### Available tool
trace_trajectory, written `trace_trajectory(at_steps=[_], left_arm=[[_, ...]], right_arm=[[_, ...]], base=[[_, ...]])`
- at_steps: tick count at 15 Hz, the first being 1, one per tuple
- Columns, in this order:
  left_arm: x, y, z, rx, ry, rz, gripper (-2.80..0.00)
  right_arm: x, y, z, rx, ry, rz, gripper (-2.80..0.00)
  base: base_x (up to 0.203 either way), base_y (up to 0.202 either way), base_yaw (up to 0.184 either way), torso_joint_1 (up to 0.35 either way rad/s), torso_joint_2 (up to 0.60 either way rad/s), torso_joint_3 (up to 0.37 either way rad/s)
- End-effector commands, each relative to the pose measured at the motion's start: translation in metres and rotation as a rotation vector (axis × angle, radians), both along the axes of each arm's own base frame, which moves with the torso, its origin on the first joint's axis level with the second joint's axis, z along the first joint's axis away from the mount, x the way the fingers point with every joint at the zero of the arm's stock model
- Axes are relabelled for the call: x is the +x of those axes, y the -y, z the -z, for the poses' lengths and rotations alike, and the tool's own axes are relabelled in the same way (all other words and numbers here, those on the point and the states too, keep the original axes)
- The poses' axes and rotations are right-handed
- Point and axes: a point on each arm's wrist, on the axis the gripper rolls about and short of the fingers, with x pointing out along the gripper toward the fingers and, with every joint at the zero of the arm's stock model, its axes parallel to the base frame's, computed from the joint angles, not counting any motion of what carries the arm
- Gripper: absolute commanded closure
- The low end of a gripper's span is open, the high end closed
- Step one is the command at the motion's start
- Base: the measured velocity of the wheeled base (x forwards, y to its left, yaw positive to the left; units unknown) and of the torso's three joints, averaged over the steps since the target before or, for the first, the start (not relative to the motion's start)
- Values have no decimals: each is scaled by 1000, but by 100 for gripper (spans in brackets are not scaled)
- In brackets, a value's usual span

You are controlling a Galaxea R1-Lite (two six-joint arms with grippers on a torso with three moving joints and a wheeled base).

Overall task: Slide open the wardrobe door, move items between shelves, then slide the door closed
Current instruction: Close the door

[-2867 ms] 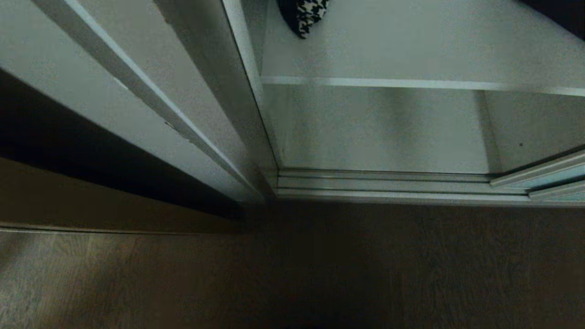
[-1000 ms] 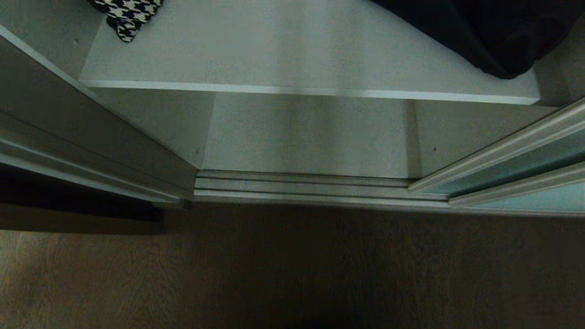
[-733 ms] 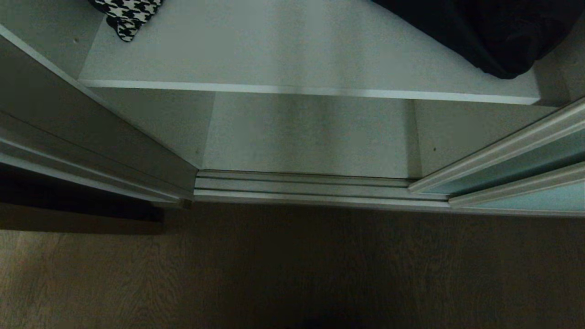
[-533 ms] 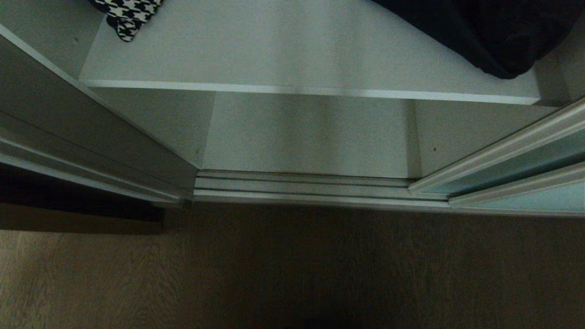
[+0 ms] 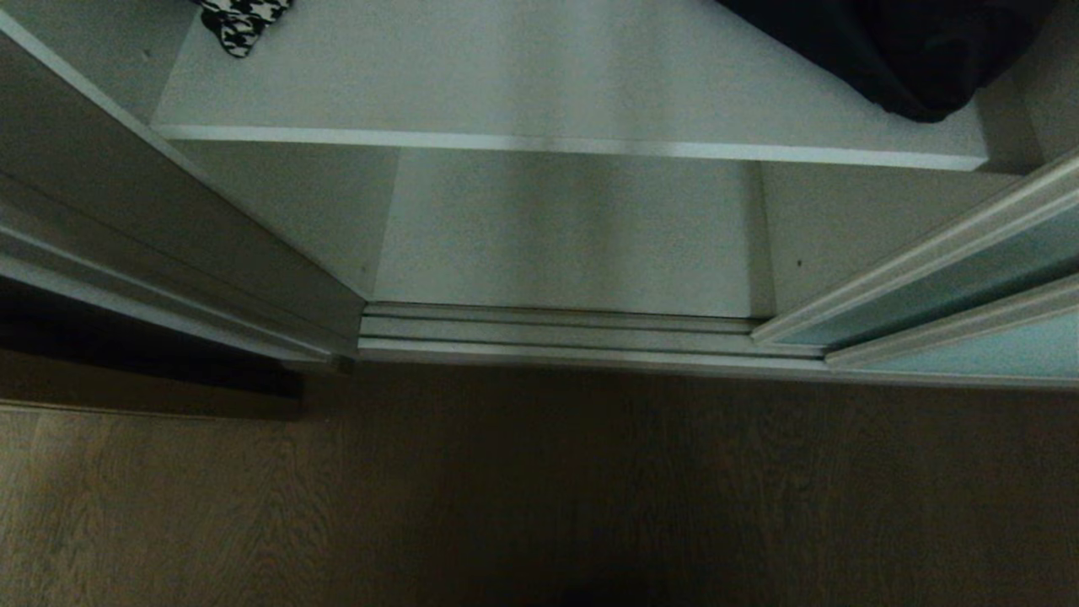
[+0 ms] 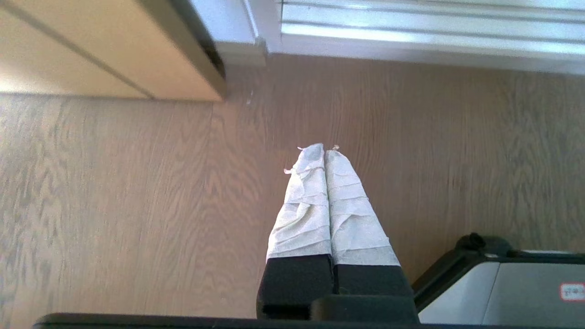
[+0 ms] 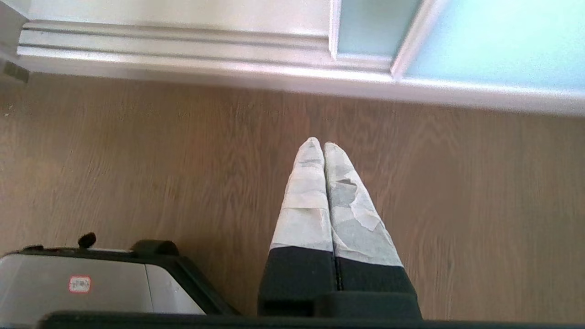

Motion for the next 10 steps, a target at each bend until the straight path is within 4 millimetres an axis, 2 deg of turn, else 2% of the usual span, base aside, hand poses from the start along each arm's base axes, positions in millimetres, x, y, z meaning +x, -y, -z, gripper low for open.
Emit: trace_trajectory(at_steps=[1,6,8,10], left_arm=[[0,0,0,0,0,0,0],[0,0,0,0,0,0,0],[0,0,0,0,0,-1,0],[0,0,0,0,0,0,0]], right_arm=[[0,0,0,6,3,3,0],[0,0,-1,-1,15,7,0],[-5,0,-15,-5,60,4,0],[-17,0,-40,-5,123,-3,0]], base=[[-198,0,0,-4,2,5],[-183,0,0,1,3,2],[0,0,0,0,0,0],[0,0,0,0,0,0]])
